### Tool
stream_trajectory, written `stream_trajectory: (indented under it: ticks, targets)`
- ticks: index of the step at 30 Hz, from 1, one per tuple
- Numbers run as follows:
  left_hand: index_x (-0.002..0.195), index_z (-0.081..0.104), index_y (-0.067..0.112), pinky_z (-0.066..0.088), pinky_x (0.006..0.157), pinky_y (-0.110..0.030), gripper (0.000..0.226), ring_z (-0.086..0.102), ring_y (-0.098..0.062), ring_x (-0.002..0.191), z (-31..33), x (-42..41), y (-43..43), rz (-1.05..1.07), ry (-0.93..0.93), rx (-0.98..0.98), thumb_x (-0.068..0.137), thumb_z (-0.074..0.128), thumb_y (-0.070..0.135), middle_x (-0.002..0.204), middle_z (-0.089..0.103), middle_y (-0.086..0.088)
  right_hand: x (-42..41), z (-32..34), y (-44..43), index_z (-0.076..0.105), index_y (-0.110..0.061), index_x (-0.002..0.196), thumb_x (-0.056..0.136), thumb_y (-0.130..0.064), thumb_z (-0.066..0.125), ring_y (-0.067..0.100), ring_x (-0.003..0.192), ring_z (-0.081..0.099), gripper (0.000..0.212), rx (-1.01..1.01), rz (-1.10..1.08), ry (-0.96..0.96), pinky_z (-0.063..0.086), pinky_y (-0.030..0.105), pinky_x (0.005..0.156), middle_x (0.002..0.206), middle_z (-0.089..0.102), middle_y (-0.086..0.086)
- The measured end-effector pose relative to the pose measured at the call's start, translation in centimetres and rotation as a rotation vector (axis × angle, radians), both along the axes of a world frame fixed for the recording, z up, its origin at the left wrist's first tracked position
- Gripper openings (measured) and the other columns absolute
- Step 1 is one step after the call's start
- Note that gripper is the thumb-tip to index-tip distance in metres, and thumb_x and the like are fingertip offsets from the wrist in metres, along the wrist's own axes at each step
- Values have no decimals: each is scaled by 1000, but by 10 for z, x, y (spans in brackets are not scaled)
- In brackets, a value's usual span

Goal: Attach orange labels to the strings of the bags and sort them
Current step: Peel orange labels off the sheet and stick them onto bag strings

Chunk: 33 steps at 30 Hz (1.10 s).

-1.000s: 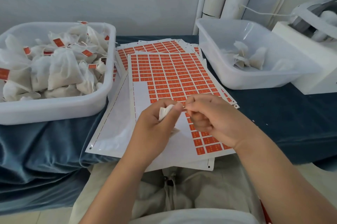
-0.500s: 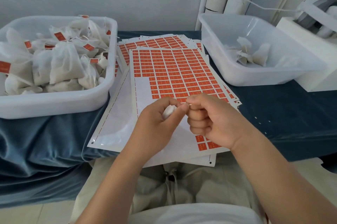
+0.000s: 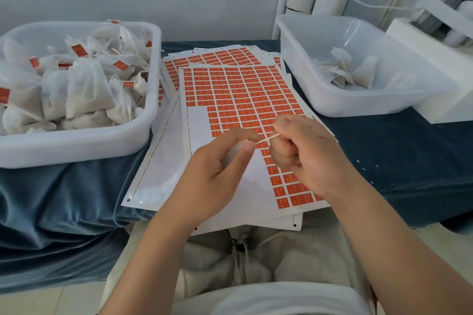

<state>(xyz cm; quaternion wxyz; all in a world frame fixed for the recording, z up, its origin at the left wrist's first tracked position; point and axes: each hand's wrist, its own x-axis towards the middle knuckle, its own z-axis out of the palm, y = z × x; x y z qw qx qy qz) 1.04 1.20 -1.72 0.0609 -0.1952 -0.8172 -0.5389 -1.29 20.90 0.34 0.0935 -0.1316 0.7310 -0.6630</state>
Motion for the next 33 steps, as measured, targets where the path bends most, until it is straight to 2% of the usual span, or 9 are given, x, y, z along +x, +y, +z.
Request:
stream_trajectory:
  ticks: [3, 9, 13, 17, 20, 22, 24, 28, 33]
  targets:
    - [93, 58, 44, 53, 72, -17, 23, 68, -11, 93, -3, 2, 5, 5, 26, -30, 103, 44, 59, 95, 69, 20, 3, 1, -4, 46, -28, 60, 103, -35, 45, 11, 49, 37, 43, 21, 10, 9, 37, 28, 55, 57, 41, -1]
    - [77, 52, 32, 45, 64, -11, 32, 59, -6, 70, -3, 7, 17, 24, -8, 121, 107, 44, 40, 72, 59, 19, 8, 2, -12, 47, -28, 59, 102, -34, 45, 9, 49, 38, 44, -44, -36, -8, 37, 26, 53, 56, 42, -3]
    - [73, 54, 27, 42, 74, -31, 33, 47, -12, 73, 2, 3, 7, -99, -285, 398, 102, 51, 43, 73, 49, 8, 14, 3, -17, 44, -29, 59, 103, -32, 43, 10, 47, 36, 44, -58, -79, 38, 35, 28, 52, 56, 41, -2]
    - [75, 55, 22, 48, 73, -24, 35, 54, -8, 77, 7, 5, 2, -128, -307, 415, 100, 53, 47, 78, 54, 7, 19, 12, -22, 47, -32, 63, 102, -37, 42, 11, 52, 46, 40, 50, -152, 127, 46, 27, 56, 60, 48, -2]
    - [73, 62, 29, 48, 76, -8, 37, 66, -2, 87, 7, 4, 1, -116, -225, 231, 105, 49, 43, 85, 68, 13, 19, 21, -15, 58, -40, 80, 101, -42, 42, 9, 85, 71, 27, 201, -207, 229, 59, 22, 79, 87, 70, -8]
    - [78, 67, 34, 50, 75, -11, 35, 69, -8, 90, 6, 5, 3, -127, -203, 180, 108, 50, 40, 90, 72, 10, 19, 25, -14, 68, -34, 89, 103, -38, 43, 16, 103, 72, 29, 49, -158, 158, 57, 37, 99, 100, 74, -5]
    - [86, 72, 34, 52, 77, -17, 32, 69, -15, 88, 5, 6, 7, -132, -180, 155, 107, 51, 44, 92, 74, 6, 18, 25, -16, 68, -22, 84, 105, -33, 43, 20, 92, 71, 35, -190, -67, 41, 50, 48, 105, 86, 71, 2]
    - [107, 78, 30, 53, 99, -23, 33, 66, -8, 117, 5, 1, 5, -6, -108, 146, 103, 54, 53, 118, 73, 17, 10, 19, -14, 35, -16, 70, 109, -28, 43, 15, 57, 37, 42, -440, -45, -49, 51, 37, 81, 61, 36, -3]
    - [136, 60, 44, 42, 117, -57, 57, 46, -12, 145, -1, -18, -20, 437, -271, 75, 93, 44, 77, 154, 52, 15, -7, 13, -3, 44, -25, 64, 108, -33, 48, 10, 50, 24, 44, -508, -166, -200, 33, 23, 47, 59, 32, -6]
